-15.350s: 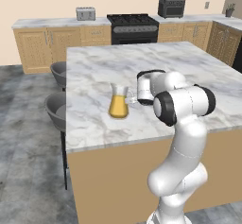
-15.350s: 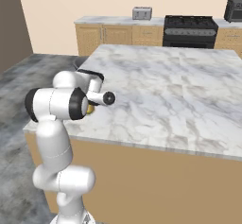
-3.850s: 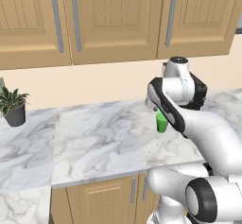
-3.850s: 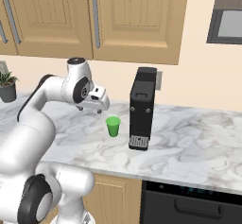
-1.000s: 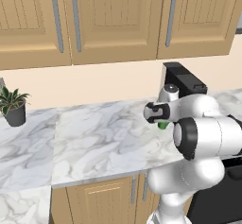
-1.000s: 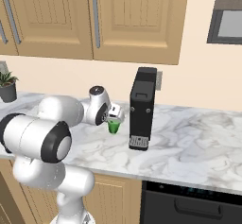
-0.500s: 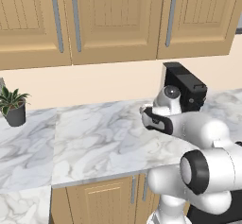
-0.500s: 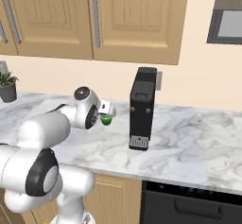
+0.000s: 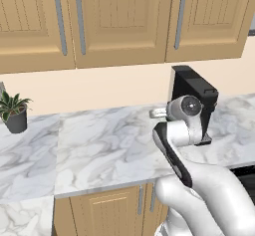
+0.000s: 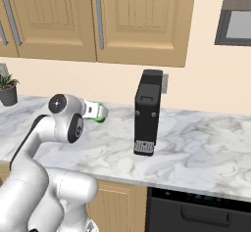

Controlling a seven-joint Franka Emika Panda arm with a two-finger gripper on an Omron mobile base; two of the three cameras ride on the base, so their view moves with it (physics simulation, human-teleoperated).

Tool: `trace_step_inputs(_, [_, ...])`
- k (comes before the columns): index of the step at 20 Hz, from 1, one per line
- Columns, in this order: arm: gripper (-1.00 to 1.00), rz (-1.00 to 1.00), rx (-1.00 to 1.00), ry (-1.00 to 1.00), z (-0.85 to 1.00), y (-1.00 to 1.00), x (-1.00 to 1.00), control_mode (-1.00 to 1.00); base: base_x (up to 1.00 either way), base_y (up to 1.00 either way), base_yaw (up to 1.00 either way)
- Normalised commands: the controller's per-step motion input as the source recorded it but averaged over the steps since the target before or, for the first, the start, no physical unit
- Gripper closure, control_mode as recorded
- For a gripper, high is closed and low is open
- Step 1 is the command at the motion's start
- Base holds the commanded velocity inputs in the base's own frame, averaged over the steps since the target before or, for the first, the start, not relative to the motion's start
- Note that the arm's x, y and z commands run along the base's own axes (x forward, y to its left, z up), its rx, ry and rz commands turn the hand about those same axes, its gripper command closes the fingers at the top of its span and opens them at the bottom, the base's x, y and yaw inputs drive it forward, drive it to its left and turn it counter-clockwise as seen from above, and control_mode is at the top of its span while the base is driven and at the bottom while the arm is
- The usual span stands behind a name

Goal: Place the pitcher and cup on the dining counter for serving.

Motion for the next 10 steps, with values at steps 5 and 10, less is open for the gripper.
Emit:
trace_step_inputs(5, [1.0, 0.09, 0.0, 0.03, 1.0, 0.0, -0.94, -1.0, 0.0, 0.0, 0.0])
trace_step_inputs(10, [1.0, 0.16, 0.0, 0.13, 0.85, 0.04, -0.7, -1.0, 0.0, 0.0, 0.0])
